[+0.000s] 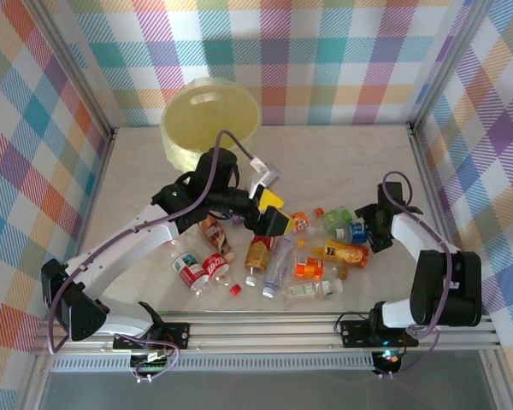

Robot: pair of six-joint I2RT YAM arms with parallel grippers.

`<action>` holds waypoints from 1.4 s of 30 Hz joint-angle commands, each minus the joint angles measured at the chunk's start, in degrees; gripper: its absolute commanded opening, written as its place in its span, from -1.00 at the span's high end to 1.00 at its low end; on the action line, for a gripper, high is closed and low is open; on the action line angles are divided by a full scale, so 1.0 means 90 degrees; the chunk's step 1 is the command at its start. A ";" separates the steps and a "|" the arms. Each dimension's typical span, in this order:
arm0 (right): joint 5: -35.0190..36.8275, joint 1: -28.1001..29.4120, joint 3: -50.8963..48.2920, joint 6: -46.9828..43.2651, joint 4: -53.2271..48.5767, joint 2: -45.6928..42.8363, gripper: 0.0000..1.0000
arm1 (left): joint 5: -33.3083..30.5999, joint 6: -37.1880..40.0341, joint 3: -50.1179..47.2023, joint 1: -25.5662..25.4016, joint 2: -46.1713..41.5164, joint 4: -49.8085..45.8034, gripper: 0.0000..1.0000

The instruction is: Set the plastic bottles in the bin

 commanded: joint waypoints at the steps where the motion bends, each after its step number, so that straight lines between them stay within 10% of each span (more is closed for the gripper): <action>1: 0.0062 -0.0044 -0.0119 0.0388 0.0359 0.0225 -0.72 | -0.0010 0.0155 0.0178 -0.0115 0.0021 -0.0055 -1.00; 18: 0.0457 -0.0035 -0.0248 0.0769 0.0862 0.0609 -0.43 | -0.0030 0.0213 0.0188 -0.0141 0.0087 -0.0116 -1.00; 42: 0.1354 0.0447 0.0423 0.0129 -0.0203 -0.1493 -0.27 | 0.0088 0.0135 0.0298 -0.0147 0.0294 -0.0212 -1.00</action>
